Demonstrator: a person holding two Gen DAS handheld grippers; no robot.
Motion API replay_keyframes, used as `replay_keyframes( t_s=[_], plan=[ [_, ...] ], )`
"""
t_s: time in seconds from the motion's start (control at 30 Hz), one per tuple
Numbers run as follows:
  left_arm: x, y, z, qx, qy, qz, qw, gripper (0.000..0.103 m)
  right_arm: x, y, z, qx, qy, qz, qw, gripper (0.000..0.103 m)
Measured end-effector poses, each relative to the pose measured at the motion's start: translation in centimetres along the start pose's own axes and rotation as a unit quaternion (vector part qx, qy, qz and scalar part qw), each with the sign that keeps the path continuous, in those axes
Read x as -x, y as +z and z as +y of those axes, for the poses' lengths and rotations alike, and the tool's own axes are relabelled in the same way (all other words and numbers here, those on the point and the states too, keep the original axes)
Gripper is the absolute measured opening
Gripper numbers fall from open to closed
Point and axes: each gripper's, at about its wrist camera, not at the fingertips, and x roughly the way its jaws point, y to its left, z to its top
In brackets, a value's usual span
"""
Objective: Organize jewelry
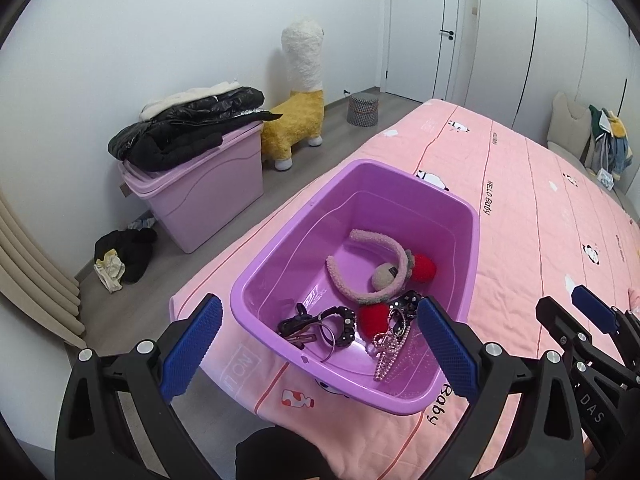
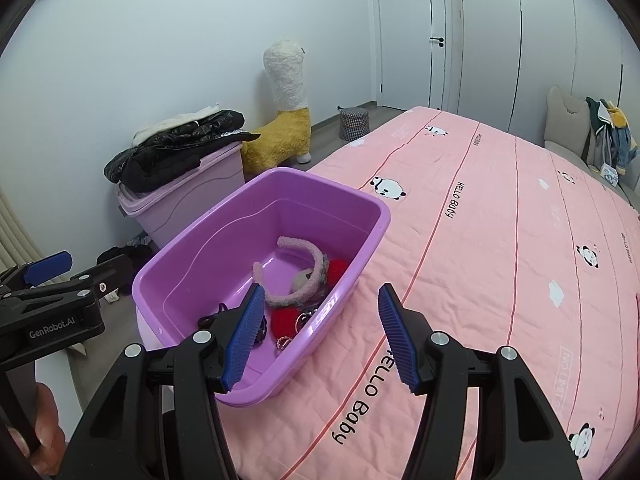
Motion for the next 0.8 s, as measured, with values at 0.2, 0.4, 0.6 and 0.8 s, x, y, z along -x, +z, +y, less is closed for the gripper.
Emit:
replay_keyframes(
  t_s=[0.2,0.4,0.6,0.8],
  plan=[
    [0.5,0.2,-0.1,-0.003,0.000,-0.005,1.0000,0.096,0.4,0.2,-0.1,-0.002,-0.001,-0.003,1.000,0.057],
    [0.8,0.3,-0.2,-0.005,0.000,-0.008,1.0000,0.096,0.7,0.3,0.0,-0.001,0.000,-0.005,1.000,0.057],
    [1.0,0.4,-0.1,-0.006,-0.003,-0.011,0.9999,0.096,0.8,0.2,0.2,-0.002,0.000,-0.006,1.000,0.057],
    [1.3,0.6,-0.3,-0.009,-0.004,-0.013,0.9999,0.096,1.0,0.3,0.3,0.000,0.000,-0.008,1.000,0.057]
  ],
)
